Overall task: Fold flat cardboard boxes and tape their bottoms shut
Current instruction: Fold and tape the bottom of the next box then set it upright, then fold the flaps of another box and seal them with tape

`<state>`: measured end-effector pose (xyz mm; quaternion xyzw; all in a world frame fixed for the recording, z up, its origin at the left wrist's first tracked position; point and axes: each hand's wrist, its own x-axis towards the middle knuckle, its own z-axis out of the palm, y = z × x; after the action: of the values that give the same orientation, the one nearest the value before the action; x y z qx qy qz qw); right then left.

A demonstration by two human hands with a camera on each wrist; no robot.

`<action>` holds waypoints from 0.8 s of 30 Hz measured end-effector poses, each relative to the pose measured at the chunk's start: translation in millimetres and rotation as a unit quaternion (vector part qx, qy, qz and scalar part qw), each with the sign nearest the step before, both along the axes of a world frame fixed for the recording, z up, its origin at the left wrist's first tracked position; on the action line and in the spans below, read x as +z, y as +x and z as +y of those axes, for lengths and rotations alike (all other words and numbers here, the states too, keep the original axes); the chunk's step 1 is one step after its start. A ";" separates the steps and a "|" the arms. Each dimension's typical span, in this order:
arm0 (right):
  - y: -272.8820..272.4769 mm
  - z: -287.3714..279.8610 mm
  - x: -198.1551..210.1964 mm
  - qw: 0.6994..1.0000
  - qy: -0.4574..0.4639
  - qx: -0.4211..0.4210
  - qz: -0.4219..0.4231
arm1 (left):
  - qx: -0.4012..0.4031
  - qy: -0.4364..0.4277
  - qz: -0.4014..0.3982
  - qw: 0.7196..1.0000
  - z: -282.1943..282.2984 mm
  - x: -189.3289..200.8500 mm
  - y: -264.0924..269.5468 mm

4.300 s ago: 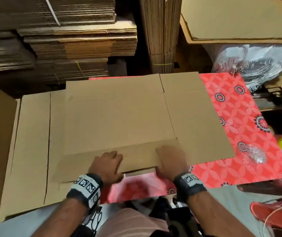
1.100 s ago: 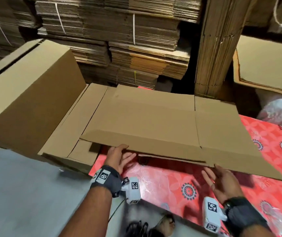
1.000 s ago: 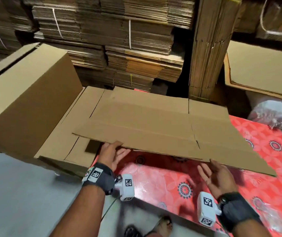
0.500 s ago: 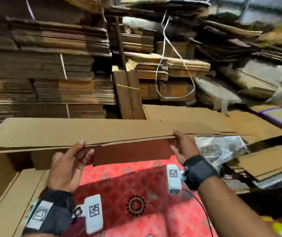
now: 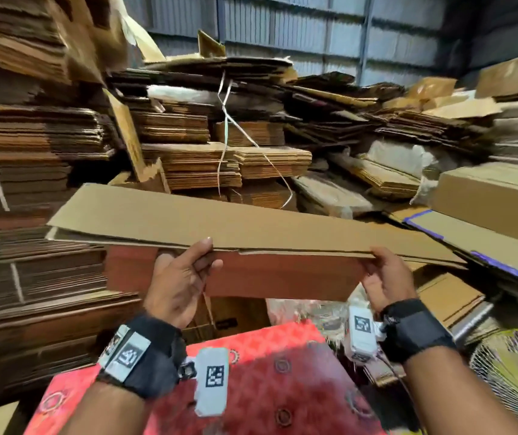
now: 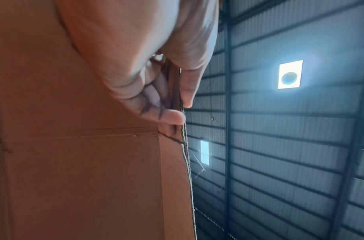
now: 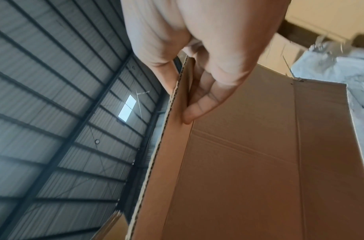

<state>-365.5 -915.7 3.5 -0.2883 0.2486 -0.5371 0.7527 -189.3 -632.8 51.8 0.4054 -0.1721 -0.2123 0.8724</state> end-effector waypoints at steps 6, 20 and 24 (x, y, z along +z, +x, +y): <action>-33.2 -141.8 -7.5 0.998 -0.031 0.005 0.046 | -0.009 0.031 0.007 0.999 -162.8 -14.3 -10.8; 71.0 -386.3 12.9 0.988 -0.039 0.146 -0.024 | 0.063 -0.050 -0.021 0.997 -371.4 -20.8 75.6; 105.2 -419.5 -57.2 0.982 0.045 0.175 0.057 | 0.177 0.103 0.067 0.977 -413.2 -92.1 101.3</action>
<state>-260.4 -1335.2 -53.7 -0.3237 0.2607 -0.3684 0.8316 -88.0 -1046.0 -40.3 0.5017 -0.0159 -0.0979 0.8593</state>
